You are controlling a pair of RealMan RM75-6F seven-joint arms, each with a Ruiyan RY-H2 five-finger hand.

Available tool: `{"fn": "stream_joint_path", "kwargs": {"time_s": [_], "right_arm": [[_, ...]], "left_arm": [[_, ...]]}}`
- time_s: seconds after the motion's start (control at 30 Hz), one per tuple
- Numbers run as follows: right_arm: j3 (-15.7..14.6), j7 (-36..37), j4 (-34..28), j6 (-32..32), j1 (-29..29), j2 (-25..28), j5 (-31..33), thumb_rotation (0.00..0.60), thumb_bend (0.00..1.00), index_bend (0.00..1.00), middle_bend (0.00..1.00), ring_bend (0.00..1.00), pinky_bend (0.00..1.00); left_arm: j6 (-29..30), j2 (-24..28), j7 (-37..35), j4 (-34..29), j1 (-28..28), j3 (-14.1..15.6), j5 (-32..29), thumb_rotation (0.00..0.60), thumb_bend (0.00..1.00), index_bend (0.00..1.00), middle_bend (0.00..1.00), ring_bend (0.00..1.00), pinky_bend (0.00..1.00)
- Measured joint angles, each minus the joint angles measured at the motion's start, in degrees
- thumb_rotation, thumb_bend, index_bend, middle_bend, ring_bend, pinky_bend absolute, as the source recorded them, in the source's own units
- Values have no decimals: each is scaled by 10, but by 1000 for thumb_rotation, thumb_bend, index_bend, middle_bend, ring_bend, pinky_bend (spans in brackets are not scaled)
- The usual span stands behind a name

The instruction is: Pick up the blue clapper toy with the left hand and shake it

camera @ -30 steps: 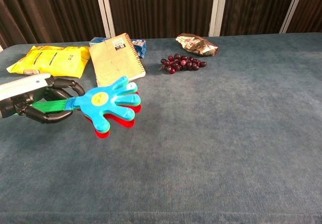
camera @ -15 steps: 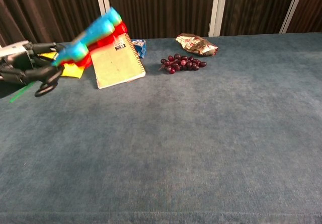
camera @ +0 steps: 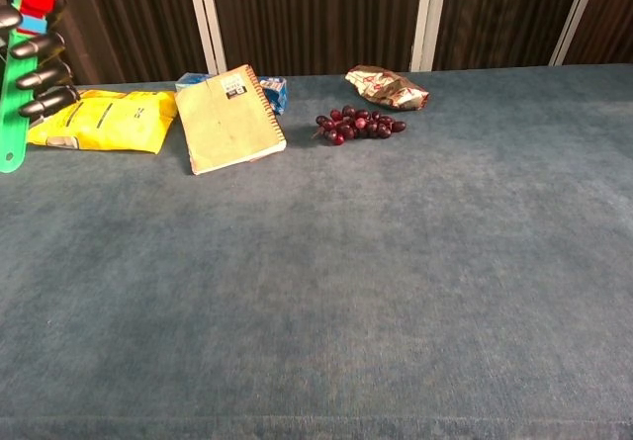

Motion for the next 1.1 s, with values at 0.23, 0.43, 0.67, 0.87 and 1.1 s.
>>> {"fn": "stream_joint_path", "kwargs": {"time_s": [0.23,0.43,0.67,0.87,1.1], "right_arm": [[-1,4,-1,2,0,2,-3,600,16,0,0,0,0],[0,10,0,5,-2,5,-4,600,16,0,0,0,0],[0,11,1,3,-1,4,-5,600,25,0,0,0,0],[-1,8,1,2,-1,3,-4,600,27,0,0,0,0],[0,9,1,1,0,4,-3,600,29,0,0,0,0]], "left_arm": [[-47,-19,320,19,-5,15,15,600,552,891,814,728,790],[-93,-41,623,28,-4,16,7,600,552,891,815,728,790],[-138,-61,707,31,-2,9,-19,600,539,892,820,728,789],[-181,-98,672,53,8,4,-56,600,482,652,666,495,536],[-210,-114,687,85,10,6,-66,600,423,2,155,13,42]]}}
